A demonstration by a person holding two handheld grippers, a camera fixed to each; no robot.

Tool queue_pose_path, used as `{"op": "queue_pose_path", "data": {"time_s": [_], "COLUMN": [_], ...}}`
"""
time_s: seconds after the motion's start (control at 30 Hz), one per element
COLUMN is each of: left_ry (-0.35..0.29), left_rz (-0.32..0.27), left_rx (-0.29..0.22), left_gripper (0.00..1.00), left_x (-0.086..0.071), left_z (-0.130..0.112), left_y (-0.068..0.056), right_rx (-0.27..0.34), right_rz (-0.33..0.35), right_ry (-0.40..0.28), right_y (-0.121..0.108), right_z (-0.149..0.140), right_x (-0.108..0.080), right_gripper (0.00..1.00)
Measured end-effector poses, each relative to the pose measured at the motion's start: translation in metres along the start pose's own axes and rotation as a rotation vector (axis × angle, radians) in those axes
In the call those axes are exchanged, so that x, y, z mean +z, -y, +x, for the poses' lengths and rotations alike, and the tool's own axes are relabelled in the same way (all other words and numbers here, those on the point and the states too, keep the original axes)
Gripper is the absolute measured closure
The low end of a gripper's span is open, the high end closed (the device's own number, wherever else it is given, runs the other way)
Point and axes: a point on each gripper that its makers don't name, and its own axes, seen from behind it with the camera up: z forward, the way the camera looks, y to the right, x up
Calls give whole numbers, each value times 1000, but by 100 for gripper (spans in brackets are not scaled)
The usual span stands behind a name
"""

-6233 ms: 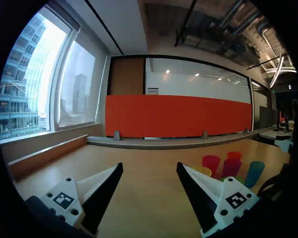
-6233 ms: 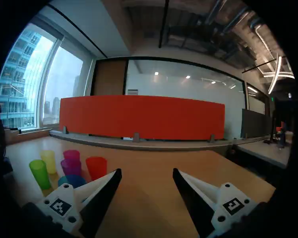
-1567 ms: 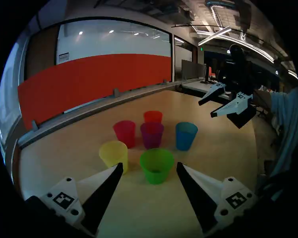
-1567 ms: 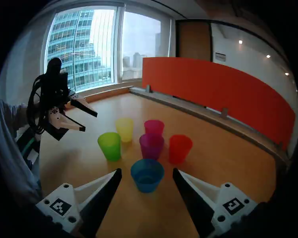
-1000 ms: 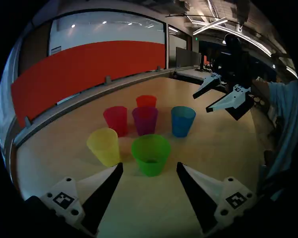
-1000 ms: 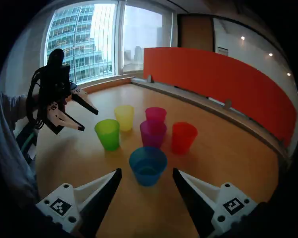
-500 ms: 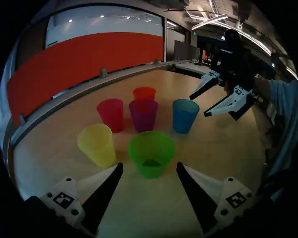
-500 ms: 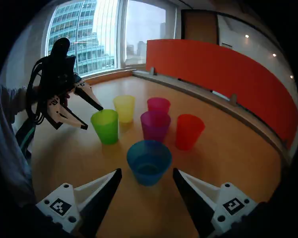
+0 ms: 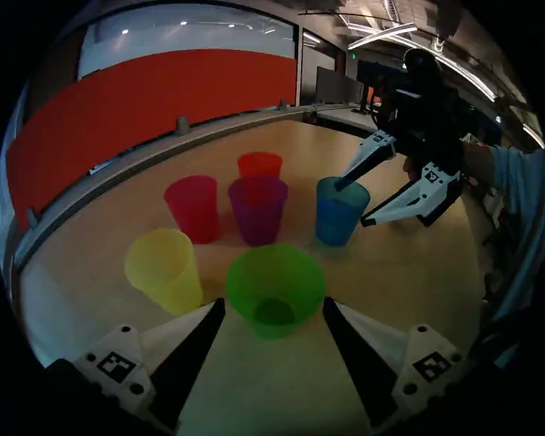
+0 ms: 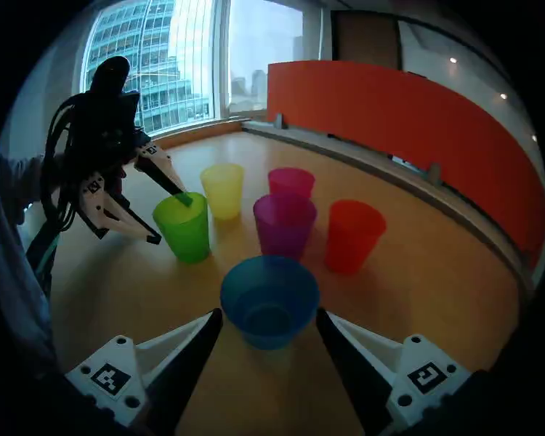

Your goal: Pour water

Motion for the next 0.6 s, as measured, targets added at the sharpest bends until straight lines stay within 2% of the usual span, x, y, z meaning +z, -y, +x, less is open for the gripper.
{"op": "queue_pose_path", "data": {"time_s": [0.5,0.6], "left_ry": [1,5], "left_rz": [-4,-1], "left_rx": [-1,5], "left_gripper": [0,9], "left_x": [13,14], "left_z": [8,7], "left_y": [-1,-1], "right_rx": [-9,-10], "right_rz": [6,6], "right_ry": [-10,-12], "right_y": [0,0], "right_z": [8,8], "right_x": [11,11], "right_gripper": [0,0]}}
